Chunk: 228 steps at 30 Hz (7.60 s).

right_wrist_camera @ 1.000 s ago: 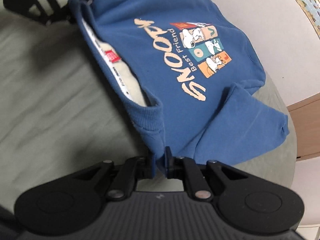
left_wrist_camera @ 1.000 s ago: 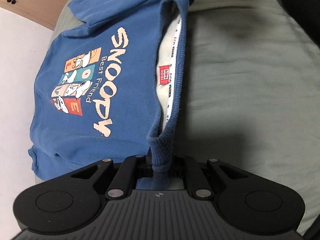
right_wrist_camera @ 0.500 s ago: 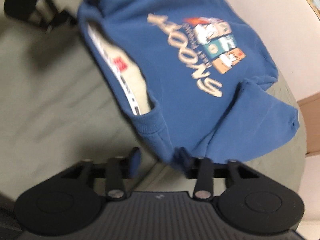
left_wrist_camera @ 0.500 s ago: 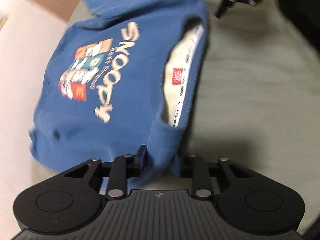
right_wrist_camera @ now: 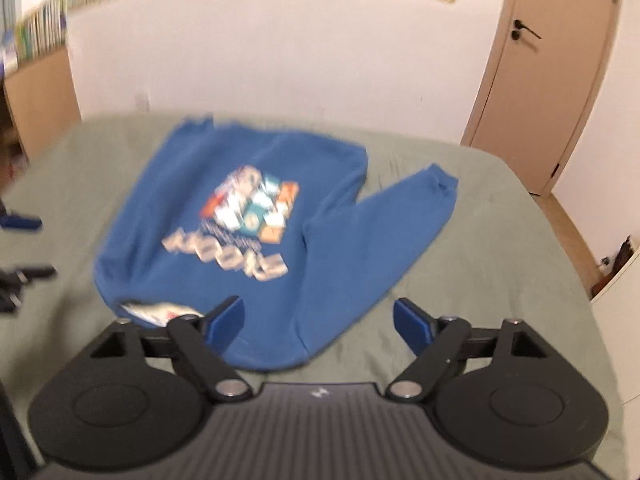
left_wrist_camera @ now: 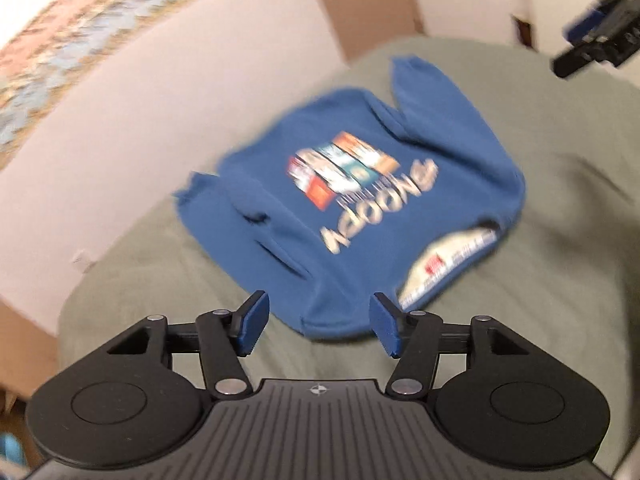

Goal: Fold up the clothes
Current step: 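Move the right gripper toward the sweatshirt sleeve cuff, then grasp the sleeve cuff with the right gripper and pull it straight, then move the left gripper to the other sweatshirt sleeve lying folded along the body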

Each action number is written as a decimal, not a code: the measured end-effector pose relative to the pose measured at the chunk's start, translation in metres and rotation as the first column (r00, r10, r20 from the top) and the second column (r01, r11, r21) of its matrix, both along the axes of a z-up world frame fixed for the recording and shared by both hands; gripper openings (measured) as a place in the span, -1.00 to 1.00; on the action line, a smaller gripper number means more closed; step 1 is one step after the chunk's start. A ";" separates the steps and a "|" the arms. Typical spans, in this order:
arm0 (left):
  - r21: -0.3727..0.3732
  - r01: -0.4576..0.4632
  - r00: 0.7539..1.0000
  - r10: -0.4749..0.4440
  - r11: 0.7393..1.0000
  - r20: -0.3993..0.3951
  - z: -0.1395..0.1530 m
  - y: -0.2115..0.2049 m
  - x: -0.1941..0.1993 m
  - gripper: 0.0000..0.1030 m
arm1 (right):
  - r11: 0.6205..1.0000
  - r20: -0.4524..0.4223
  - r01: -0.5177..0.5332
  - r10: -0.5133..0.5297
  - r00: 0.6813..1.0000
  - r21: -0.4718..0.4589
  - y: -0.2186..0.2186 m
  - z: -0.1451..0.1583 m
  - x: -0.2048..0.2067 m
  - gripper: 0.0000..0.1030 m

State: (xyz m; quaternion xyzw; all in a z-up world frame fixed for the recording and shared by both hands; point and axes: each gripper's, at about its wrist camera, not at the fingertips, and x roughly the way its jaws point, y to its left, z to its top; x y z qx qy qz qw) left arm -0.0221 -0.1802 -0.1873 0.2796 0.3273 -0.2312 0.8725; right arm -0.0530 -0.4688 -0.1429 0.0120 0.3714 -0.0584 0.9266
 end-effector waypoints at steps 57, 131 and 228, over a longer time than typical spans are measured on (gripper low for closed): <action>-0.206 -0.239 0.923 0.156 0.949 -0.351 -0.075 -0.088 0.105 0.17 | 0.937 -0.191 0.182 -0.129 0.973 0.297 -0.155 -0.121 0.147 0.14; -0.185 -0.027 0.958 -0.027 0.982 -0.284 -0.086 -0.178 0.126 0.17 | 0.735 -0.118 0.547 -0.550 0.827 0.402 -0.341 -0.185 0.131 0.04; -0.336 -0.574 0.782 0.378 0.747 -0.495 -0.148 0.051 0.252 0.16 | 0.967 -0.067 -0.101 0.120 0.991 0.235 0.069 -0.150 0.140 -0.01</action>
